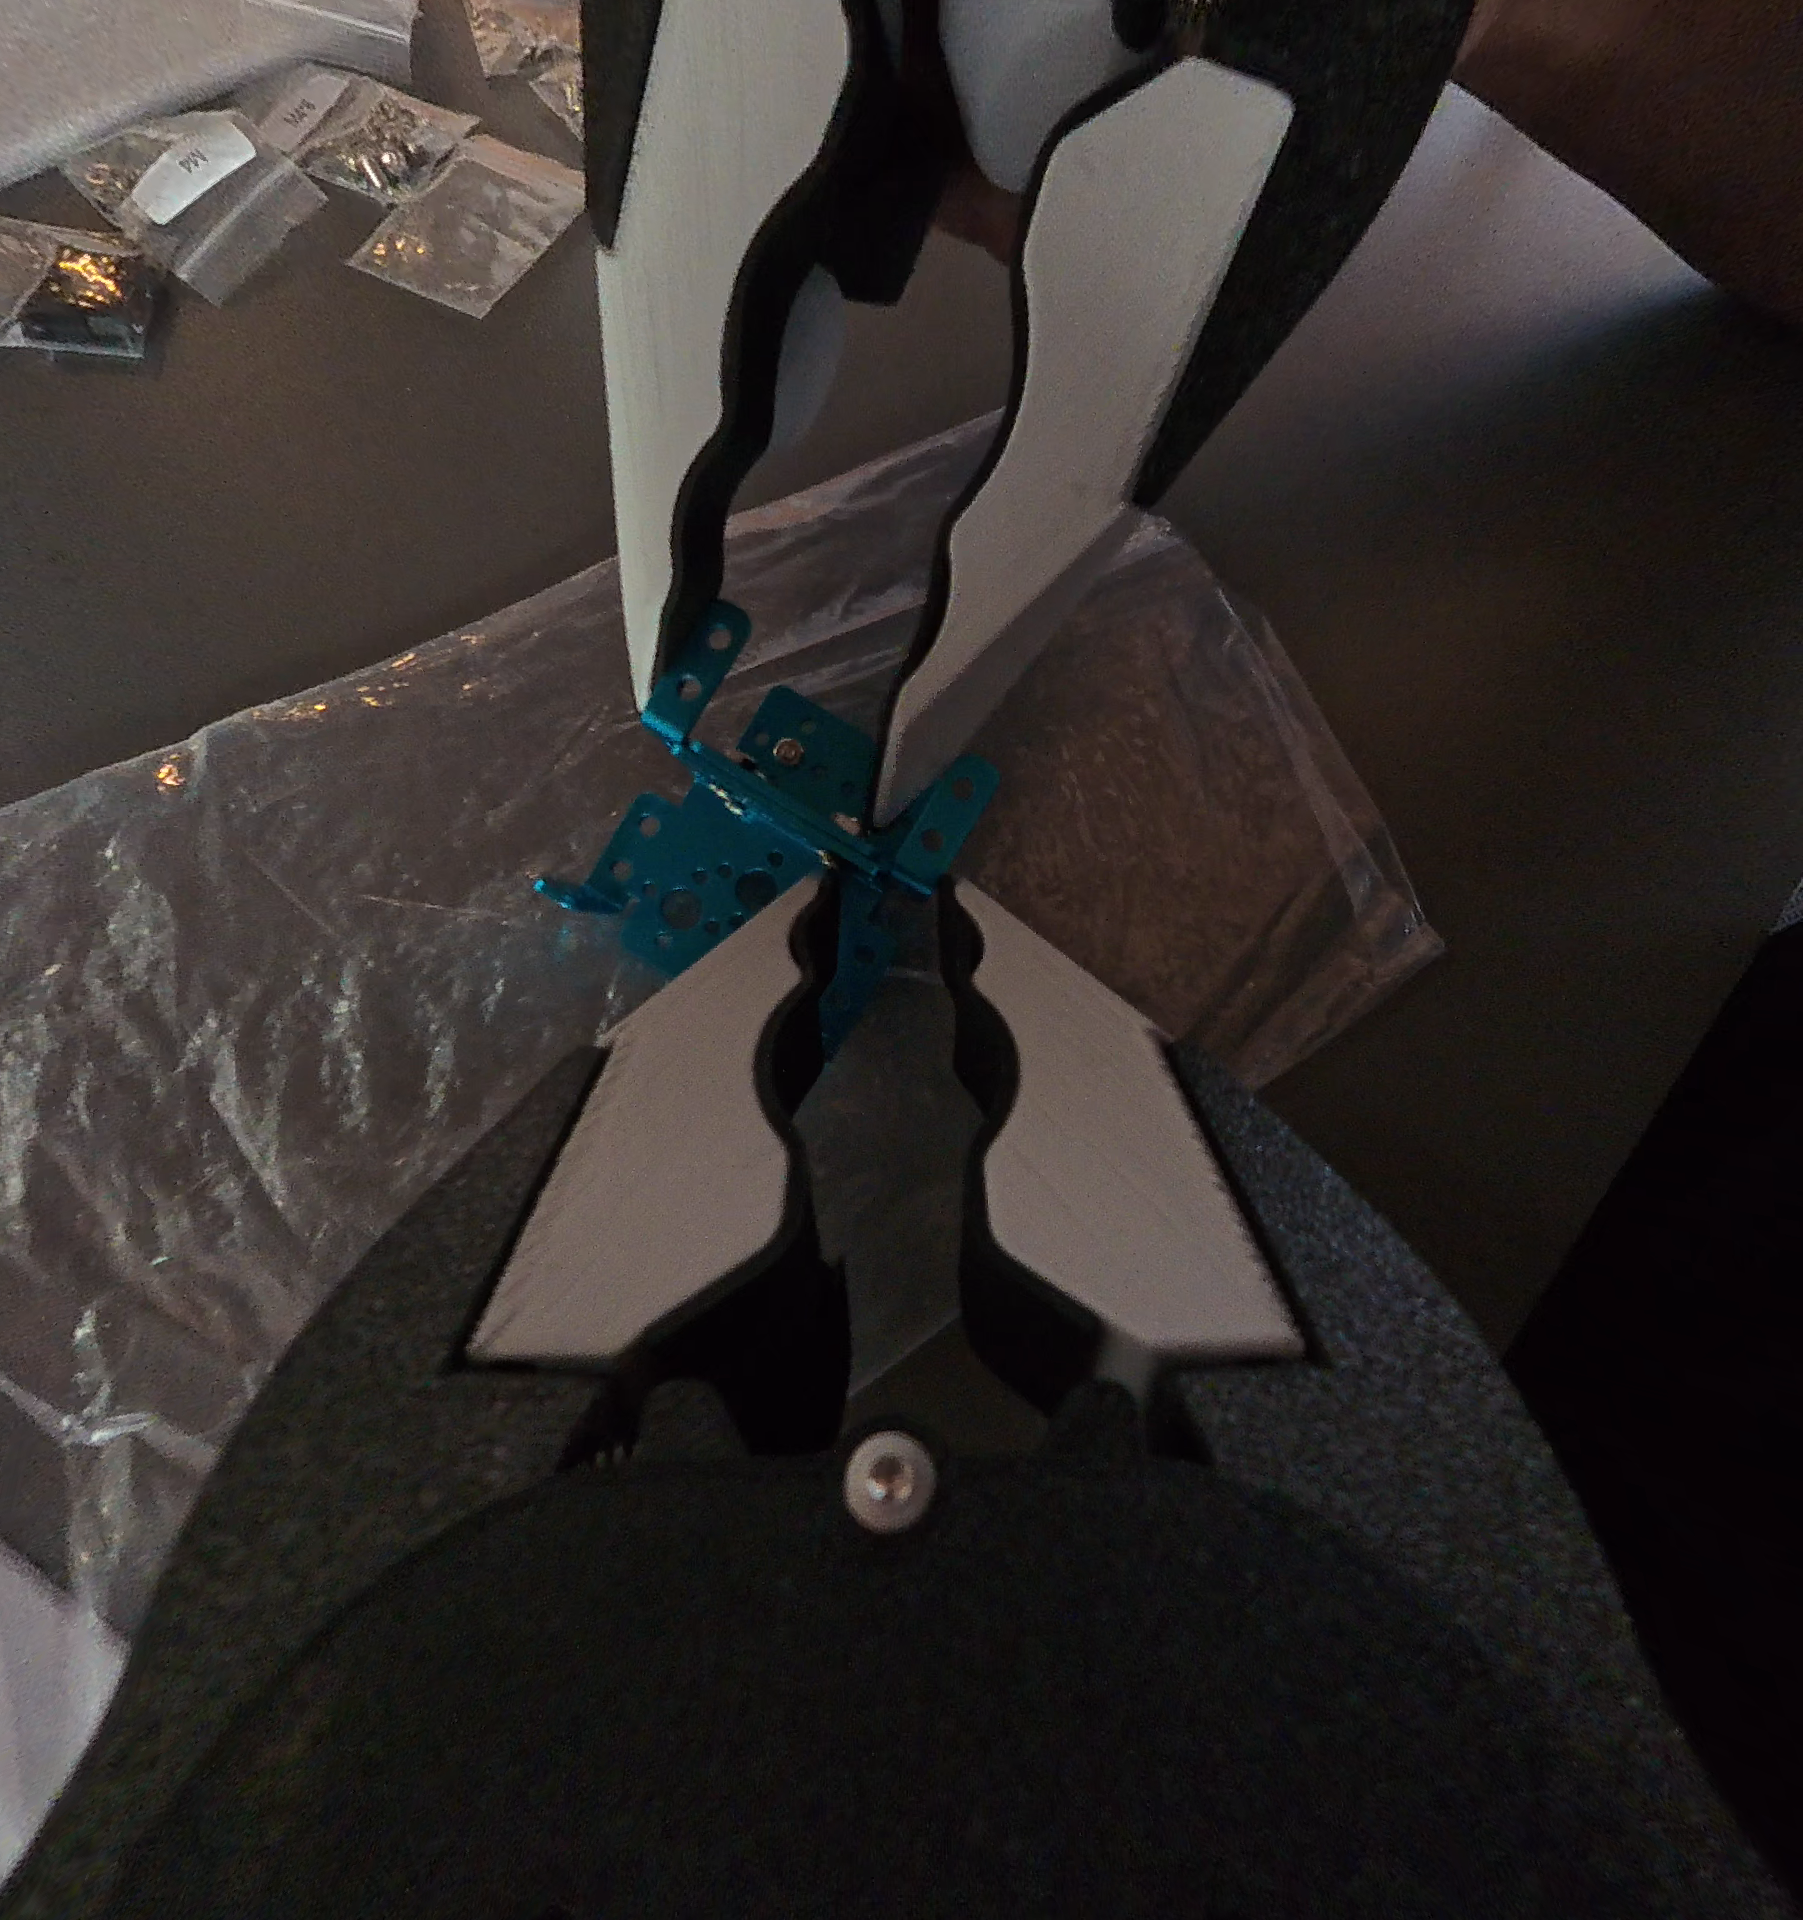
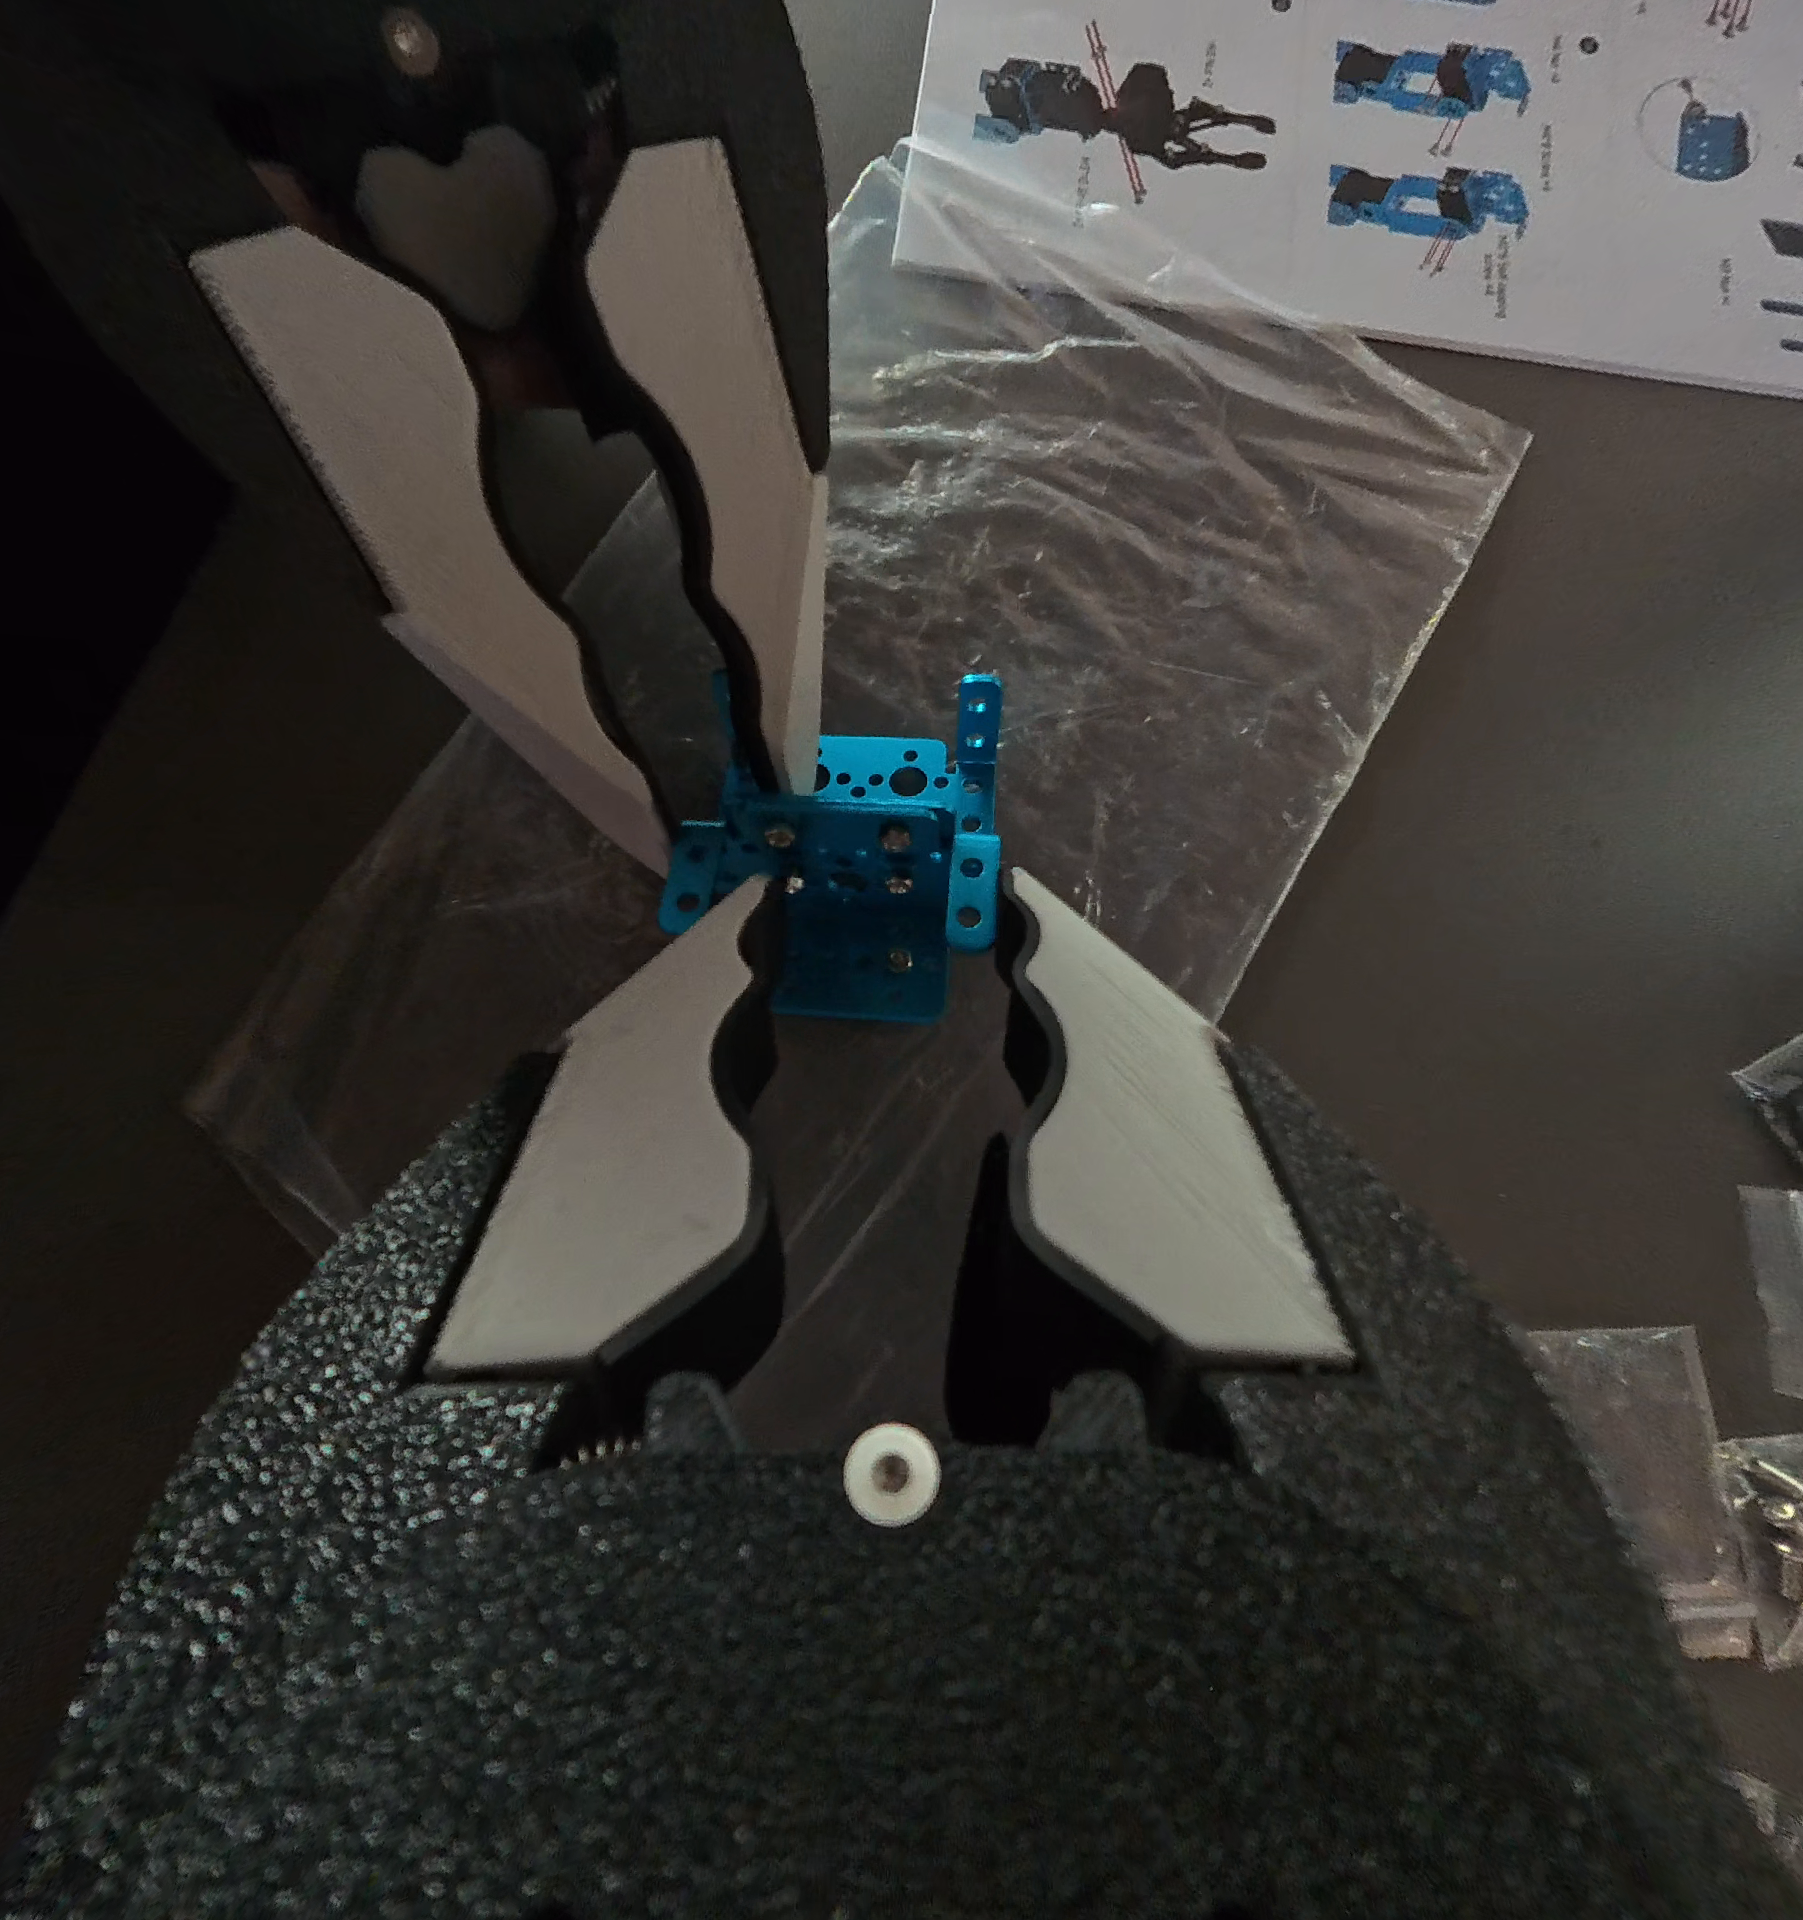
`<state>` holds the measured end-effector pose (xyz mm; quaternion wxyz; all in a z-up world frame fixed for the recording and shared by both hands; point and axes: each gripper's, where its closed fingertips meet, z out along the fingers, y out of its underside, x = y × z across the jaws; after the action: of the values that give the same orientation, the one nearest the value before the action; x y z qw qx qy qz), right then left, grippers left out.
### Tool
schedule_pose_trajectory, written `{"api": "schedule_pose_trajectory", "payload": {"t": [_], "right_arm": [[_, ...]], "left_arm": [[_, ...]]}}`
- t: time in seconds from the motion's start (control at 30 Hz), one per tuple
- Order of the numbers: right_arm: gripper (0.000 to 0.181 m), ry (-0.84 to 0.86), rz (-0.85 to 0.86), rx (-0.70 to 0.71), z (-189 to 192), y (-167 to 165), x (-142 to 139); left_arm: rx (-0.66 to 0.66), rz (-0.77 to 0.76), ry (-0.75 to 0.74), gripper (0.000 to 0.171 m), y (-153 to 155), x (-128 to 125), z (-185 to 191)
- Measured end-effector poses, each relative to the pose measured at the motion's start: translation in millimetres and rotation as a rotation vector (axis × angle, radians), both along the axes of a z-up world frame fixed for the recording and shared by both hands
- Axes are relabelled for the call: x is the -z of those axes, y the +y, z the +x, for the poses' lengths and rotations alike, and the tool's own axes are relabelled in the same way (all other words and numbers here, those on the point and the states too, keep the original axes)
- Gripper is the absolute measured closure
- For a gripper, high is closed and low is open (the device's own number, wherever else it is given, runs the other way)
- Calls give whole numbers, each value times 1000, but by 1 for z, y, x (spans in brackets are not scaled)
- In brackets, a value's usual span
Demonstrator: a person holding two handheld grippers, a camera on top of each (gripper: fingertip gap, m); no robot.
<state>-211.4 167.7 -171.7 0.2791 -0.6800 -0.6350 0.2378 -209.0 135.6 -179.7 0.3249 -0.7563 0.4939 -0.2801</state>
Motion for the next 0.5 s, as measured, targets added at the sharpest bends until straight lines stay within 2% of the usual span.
{"api": "schedule_pose_trajectory", "payload": {"t": [0.2,0.3,0.5], "right_arm": [[142,-2,2,1,0,0,0],[151,6,-8,15,1,3,0],[140,17,-48,-3,0,-2,0]], "left_arm": [[2,0,0,153,-1,0,0],[6,-5,-3,153,-1,0,1],[5,-5,-3,153,-1,0,1]]}}
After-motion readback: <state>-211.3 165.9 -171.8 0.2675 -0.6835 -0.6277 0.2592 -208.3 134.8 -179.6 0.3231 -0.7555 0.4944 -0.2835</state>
